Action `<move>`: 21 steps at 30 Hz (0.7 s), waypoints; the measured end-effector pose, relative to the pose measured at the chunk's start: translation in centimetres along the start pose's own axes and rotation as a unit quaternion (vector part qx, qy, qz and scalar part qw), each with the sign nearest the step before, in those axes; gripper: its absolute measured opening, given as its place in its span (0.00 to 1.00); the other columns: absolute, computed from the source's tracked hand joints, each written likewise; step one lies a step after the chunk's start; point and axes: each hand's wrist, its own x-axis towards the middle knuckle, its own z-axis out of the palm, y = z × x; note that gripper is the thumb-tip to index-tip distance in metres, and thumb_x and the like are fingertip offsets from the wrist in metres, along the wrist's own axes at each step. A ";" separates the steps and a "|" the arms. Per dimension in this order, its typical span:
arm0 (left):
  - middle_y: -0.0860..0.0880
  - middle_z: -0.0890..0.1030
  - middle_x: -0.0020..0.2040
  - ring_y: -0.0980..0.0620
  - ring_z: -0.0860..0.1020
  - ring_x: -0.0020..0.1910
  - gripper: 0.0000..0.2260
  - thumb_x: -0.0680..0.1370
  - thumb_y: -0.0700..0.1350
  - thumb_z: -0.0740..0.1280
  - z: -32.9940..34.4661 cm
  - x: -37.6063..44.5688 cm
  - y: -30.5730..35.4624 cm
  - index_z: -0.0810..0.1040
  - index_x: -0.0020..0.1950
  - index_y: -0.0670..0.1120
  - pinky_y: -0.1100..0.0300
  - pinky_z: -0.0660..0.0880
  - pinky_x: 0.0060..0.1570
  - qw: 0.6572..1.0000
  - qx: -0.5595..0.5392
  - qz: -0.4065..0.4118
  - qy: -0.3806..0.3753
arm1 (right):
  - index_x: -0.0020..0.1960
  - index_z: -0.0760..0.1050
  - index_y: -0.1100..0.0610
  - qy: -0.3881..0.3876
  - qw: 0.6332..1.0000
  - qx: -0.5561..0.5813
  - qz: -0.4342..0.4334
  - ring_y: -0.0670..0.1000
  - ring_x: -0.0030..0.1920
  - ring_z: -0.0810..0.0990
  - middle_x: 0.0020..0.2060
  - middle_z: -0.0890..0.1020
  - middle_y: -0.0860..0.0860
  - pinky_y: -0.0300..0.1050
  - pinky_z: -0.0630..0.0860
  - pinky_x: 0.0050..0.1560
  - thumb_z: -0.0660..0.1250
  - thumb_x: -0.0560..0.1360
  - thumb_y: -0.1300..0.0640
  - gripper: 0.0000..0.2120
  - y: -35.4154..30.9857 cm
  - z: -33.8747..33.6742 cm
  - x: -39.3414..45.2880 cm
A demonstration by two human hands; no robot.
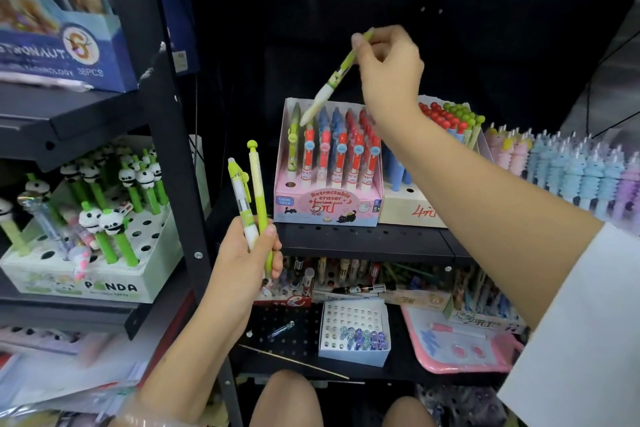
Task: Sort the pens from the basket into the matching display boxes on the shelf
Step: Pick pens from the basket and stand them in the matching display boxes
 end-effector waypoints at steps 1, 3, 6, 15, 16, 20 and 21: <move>0.55 0.74 0.31 0.56 0.71 0.28 0.03 0.80 0.43 0.59 0.0 0.0 -0.1 0.71 0.48 0.48 0.62 0.69 0.28 1.000 0.002 -0.002 0.000 | 0.47 0.73 0.55 -0.027 0.999 -0.027 -0.016 0.40 0.36 0.76 0.34 0.78 0.45 0.26 0.70 0.36 0.66 0.76 0.54 0.05 0.1 0.1 0.0; 0.55 0.74 0.31 0.55 0.71 0.28 0.03 0.80 0.43 0.59 0.0 0.1 -0.2 0.71 0.48 0.48 0.60 0.69 0.28 1.000 0.002 -0.007 0.000 | 0.49 0.74 0.56 -0.131 0.985 -0.106 -0.030 0.40 0.35 0.75 0.34 0.78 0.46 0.25 0.68 0.34 0.67 0.75 0.54 0.06 0.6 0.7 -0.6; 0.55 0.74 0.31 0.56 0.71 0.28 0.03 0.80 0.43 0.59 0.3 0.2 -0.2 0.71 0.48 0.47 0.64 0.70 0.27 1.000 -0.005 -0.004 -0.007 | 0.48 0.73 0.54 -0.271 0.941 -0.204 -0.012 0.42 0.36 0.75 0.36 0.79 0.46 0.33 0.71 0.37 0.67 0.75 0.53 0.06 1.8 1.4 -1.7; 0.53 0.75 0.32 0.55 0.71 0.28 0.03 0.80 0.42 0.59 0.1 0.0 -0.6 0.72 0.48 0.47 0.64 0.70 0.27 1.000 0.001 -0.013 -0.019 | 0.47 0.79 0.56 -0.342 0.898 -0.276 -0.021 0.43 0.35 0.73 0.32 0.74 0.43 0.38 0.68 0.37 0.62 0.78 0.52 0.10 2.2 1.7 -1.9; 0.53 0.75 0.32 0.55 0.71 0.28 0.03 0.80 0.42 0.59 0.1 -0.1 -0.5 0.72 0.48 0.47 0.64 0.70 0.28 1.000 0.001 -0.012 -0.020 | 0.51 0.80 0.58 -0.342 0.896 -0.284 -0.026 0.43 0.35 0.73 0.33 0.76 0.44 0.38 0.69 0.36 0.61 0.79 0.53 0.11 2.1 1.6 -2.0; 0.54 0.75 0.32 0.55 0.72 0.28 0.03 0.80 0.42 0.60 0.2 -0.1 -0.2 0.72 0.48 0.46 0.64 0.70 0.27 1.000 -0.002 -0.002 -0.015 | 0.55 0.79 0.56 -0.237 0.925 -0.277 -0.110 0.47 0.46 0.77 0.48 0.80 0.50 0.41 0.74 0.50 0.61 0.78 0.54 0.12 1.0 1.2 -3.2; 0.53 0.75 0.32 0.55 0.72 0.28 0.02 0.79 0.42 0.60 0.3 -0.1 -0.1 0.72 0.48 0.46 0.64 0.70 0.28 1.000 -0.005 0.002 -0.012 | 0.53 0.79 0.56 -0.227 0.936 -0.241 -0.116 0.44 0.43 0.76 0.46 0.80 0.49 0.35 0.73 0.46 0.61 0.78 0.53 0.11 0.5 1.2 -3.8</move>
